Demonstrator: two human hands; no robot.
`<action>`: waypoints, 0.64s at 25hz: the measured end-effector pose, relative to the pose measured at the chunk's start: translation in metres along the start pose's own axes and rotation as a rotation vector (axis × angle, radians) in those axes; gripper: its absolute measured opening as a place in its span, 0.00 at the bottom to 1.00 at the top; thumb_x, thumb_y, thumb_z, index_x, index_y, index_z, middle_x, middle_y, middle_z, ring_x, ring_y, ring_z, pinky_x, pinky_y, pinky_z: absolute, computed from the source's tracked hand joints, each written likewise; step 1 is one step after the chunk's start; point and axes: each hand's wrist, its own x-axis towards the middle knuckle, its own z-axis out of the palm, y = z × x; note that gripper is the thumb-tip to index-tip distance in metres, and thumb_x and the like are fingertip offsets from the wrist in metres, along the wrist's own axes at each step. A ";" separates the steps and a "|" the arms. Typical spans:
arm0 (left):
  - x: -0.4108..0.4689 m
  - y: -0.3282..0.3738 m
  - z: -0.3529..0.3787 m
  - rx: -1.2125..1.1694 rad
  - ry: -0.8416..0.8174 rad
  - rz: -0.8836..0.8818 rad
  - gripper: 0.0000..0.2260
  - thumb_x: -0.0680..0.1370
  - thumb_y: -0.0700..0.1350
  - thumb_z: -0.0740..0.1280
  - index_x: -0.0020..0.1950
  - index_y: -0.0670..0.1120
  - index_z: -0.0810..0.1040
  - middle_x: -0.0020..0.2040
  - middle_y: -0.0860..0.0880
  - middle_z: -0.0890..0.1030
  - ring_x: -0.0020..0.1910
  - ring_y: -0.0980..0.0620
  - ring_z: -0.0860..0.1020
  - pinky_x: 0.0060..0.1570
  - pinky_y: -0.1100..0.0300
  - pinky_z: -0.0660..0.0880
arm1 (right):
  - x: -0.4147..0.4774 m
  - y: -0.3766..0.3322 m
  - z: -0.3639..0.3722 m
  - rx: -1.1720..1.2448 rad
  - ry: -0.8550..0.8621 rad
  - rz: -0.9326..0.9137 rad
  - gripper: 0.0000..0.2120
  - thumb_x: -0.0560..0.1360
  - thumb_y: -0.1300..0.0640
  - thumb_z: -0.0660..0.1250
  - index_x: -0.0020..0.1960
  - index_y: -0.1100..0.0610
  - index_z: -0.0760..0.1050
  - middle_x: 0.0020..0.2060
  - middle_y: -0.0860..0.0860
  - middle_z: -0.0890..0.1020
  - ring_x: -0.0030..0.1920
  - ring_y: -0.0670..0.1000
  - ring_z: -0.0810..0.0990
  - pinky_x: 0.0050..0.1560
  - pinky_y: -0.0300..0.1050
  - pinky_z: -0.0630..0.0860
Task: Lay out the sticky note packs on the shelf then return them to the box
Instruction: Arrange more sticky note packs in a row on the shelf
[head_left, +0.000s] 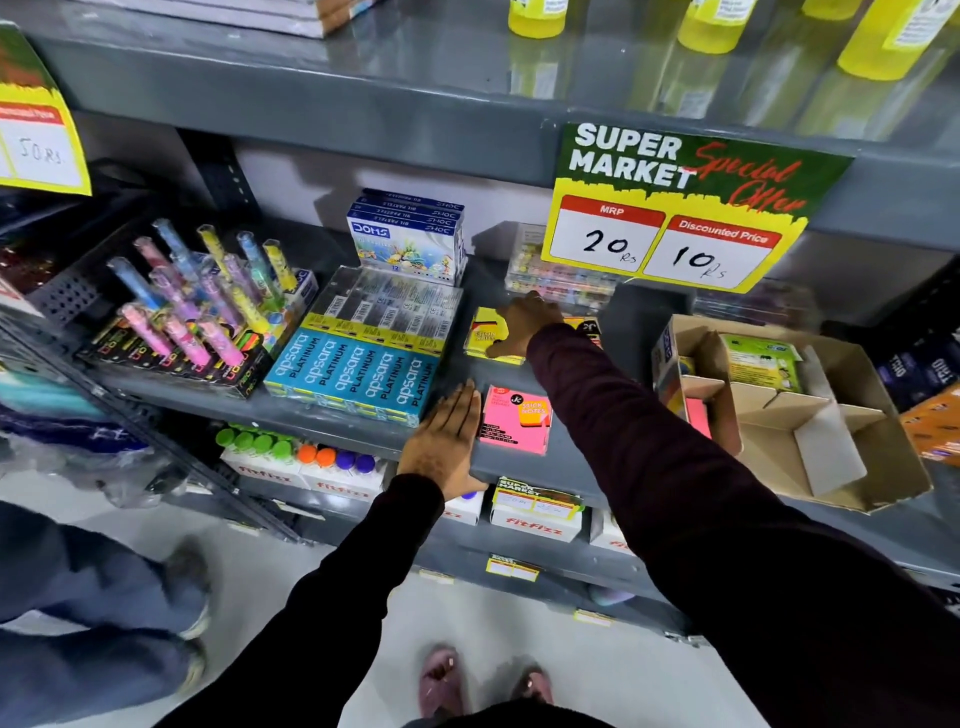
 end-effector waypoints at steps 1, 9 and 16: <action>0.000 0.000 0.001 0.016 0.001 -0.006 0.57 0.58 0.66 0.74 0.72 0.35 0.52 0.74 0.38 0.58 0.72 0.42 0.60 0.69 0.55 0.52 | -0.001 0.001 0.000 0.009 -0.011 -0.006 0.35 0.70 0.40 0.68 0.71 0.56 0.66 0.69 0.57 0.72 0.71 0.60 0.65 0.67 0.59 0.67; -0.001 -0.003 0.004 -0.096 0.056 -0.002 0.50 0.67 0.62 0.69 0.74 0.39 0.45 0.76 0.41 0.48 0.75 0.44 0.50 0.72 0.55 0.45 | -0.055 0.074 -0.013 0.264 -0.042 0.089 0.32 0.74 0.50 0.70 0.72 0.62 0.65 0.71 0.59 0.70 0.71 0.58 0.69 0.69 0.47 0.66; 0.000 -0.001 0.007 -0.006 0.081 -0.028 0.45 0.68 0.56 0.73 0.73 0.39 0.51 0.76 0.41 0.55 0.74 0.46 0.54 0.70 0.54 0.51 | -0.111 0.091 0.026 0.219 -0.286 0.091 0.46 0.67 0.54 0.77 0.77 0.59 0.55 0.76 0.56 0.61 0.75 0.56 0.61 0.74 0.44 0.59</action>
